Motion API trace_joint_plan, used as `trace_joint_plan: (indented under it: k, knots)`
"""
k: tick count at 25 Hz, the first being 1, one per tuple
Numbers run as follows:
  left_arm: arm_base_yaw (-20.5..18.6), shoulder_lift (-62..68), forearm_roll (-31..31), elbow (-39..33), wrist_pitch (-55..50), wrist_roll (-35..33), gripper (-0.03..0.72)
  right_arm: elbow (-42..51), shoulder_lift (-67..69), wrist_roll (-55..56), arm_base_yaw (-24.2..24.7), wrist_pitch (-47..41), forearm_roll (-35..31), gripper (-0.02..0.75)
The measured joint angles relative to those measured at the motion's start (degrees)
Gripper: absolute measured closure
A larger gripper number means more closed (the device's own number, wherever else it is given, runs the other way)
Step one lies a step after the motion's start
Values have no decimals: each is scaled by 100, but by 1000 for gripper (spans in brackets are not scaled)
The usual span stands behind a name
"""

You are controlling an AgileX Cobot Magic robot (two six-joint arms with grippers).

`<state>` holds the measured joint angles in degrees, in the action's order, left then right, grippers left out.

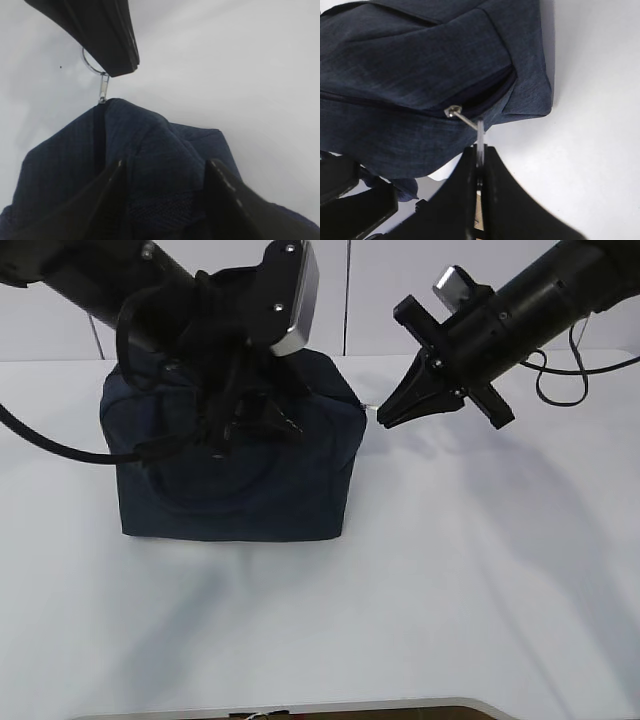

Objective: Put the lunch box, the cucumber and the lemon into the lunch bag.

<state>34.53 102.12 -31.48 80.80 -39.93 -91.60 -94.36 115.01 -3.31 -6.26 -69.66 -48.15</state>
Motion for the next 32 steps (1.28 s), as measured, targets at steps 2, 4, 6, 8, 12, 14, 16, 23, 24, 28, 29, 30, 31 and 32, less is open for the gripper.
trace_joint_plan:
  k: [2,4,6,8,12,14,16,23,24,28,29,30,31,32]
  knots:
    - [54,0,106,0,108,0,325,0,0,-12,0,0,0,733]
    - [63,0,164,0,147,0,325,0,0,-12,0,0,0,733]
    - [75,0,190,45,156,0,325,0,0,-12,0,0,0,733]
    - [87,-4,204,122,219,0,325,0,0,-12,0,0,0,733]
    - [94,-63,204,244,317,0,324,0,0,-12,0,0,0,733]
    - [94,-72,204,247,282,0,323,0,0,-27,0,0,0,733]
    - [94,-50,204,247,192,0,323,0,0,-27,0,0,0,733]
    - [94,130,174,247,156,0,323,0,0,-27,0,0,0,733]
    - [94,158,169,247,156,0,323,0,0,-27,0,0,0,733]
    - [94,197,169,247,156,0,331,0,0,-27,0,0,0,733]
    - [94,197,169,247,167,0,351,0,0,-27,0,0,-10,733]
    - [94,197,169,247,167,0,381,0,0,-27,0,0,-10,733]
    - [94,197,180,247,167,0,437,0,0,-27,0,0,-10,733]
    - [94,197,221,247,177,0,510,0,0,-27,0,0,-10,733]
